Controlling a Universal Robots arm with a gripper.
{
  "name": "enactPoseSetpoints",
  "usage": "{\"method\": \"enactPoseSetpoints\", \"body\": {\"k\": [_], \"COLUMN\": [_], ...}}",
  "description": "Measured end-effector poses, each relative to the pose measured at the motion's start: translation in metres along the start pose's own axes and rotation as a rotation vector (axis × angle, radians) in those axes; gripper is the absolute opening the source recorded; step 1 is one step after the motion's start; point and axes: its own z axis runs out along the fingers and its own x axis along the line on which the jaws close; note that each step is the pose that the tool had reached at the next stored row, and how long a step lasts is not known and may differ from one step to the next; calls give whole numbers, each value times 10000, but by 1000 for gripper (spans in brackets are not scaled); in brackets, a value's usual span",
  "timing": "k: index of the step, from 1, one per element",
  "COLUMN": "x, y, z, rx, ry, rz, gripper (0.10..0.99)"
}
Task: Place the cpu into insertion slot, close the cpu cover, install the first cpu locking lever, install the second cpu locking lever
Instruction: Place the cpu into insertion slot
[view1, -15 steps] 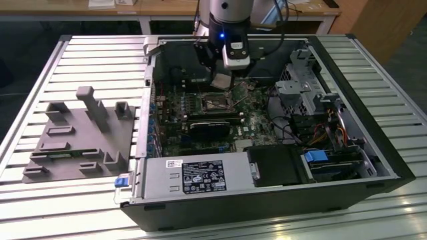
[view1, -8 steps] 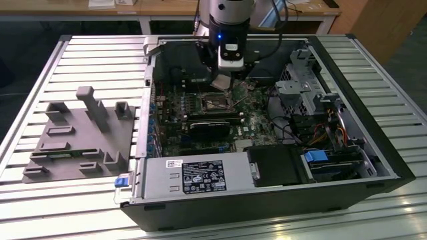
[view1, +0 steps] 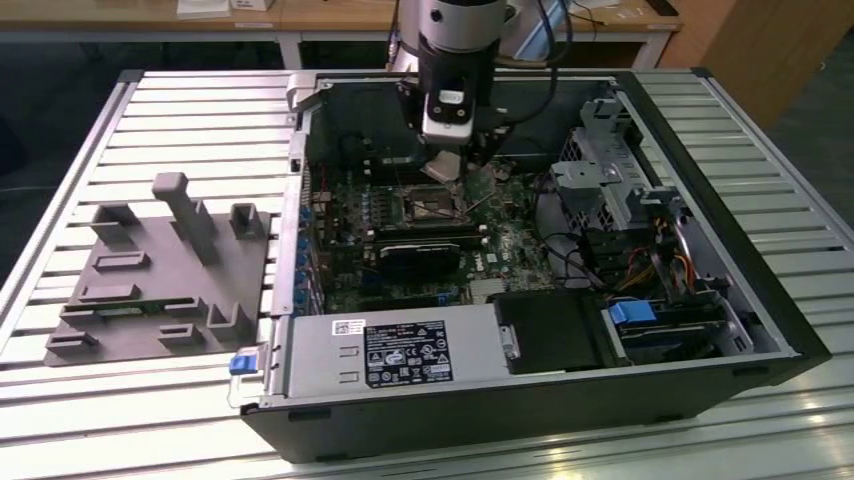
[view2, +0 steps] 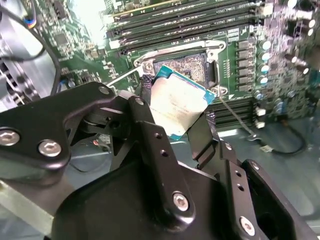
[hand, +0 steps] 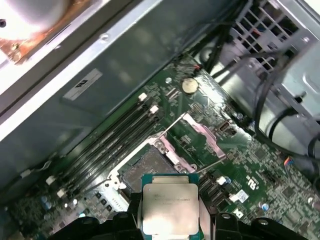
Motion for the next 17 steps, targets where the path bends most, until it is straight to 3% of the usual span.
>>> {"method": "enactPoseSetpoints", "body": {"k": [17], "x": [-1], "y": [-7], "z": [92], "rx": [-47], "ry": [-252], "rz": [3073], "gripper": [537]}}
